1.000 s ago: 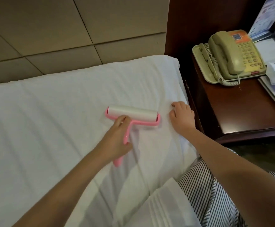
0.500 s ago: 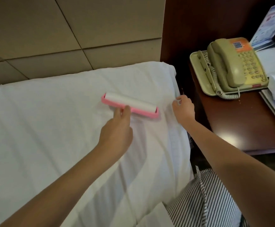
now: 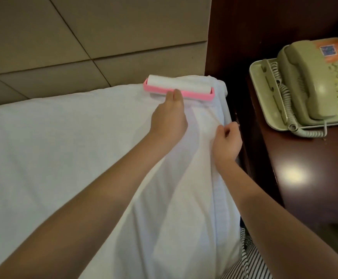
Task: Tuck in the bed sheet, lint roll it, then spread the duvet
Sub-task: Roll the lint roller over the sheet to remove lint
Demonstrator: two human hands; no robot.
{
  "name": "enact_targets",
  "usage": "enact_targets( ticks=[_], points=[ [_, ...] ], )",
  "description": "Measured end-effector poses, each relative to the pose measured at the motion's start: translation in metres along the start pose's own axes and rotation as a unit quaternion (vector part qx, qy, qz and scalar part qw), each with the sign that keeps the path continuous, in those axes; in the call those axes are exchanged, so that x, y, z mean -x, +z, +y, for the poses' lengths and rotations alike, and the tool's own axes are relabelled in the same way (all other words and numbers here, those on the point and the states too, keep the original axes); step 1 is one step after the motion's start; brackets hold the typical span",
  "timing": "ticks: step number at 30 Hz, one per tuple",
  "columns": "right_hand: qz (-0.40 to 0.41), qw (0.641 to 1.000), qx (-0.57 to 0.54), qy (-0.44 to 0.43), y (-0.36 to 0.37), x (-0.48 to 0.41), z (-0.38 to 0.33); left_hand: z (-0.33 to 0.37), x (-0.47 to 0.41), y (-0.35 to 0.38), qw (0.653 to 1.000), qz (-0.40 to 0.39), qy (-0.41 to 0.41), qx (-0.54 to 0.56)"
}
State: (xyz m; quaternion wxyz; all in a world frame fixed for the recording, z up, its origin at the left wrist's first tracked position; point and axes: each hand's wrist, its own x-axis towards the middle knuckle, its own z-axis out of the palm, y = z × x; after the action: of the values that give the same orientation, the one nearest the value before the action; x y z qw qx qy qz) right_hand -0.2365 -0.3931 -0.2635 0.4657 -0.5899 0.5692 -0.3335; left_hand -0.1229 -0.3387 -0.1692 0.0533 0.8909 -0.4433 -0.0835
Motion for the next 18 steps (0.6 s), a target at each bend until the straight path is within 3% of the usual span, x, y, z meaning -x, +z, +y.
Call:
enact_targets(
  ticks=[4, 9, 14, 18],
  points=[
    [0.008, 0.996, -0.081, 0.037, -0.002, -0.004, 0.005, -0.002, 0.057, 0.000, 0.995, -0.054, -0.013, -0.080],
    [0.001, 0.996, -0.087, 0.031, 0.001, -0.005, 0.008, 0.012, 0.016, 0.000, 0.997, -0.017, -0.035, -0.068],
    [-0.013, 1.000, -0.024, 0.007, -0.002, -0.004, 0.005, 0.023, -0.031, -0.015, 0.998, 0.000, -0.056, 0.012],
    [-0.043, 0.998, 0.043, -0.022, -0.004, -0.005, 0.005, 0.007, 0.036, -0.012, 0.998, -0.034, -0.041, -0.016]
  ],
)
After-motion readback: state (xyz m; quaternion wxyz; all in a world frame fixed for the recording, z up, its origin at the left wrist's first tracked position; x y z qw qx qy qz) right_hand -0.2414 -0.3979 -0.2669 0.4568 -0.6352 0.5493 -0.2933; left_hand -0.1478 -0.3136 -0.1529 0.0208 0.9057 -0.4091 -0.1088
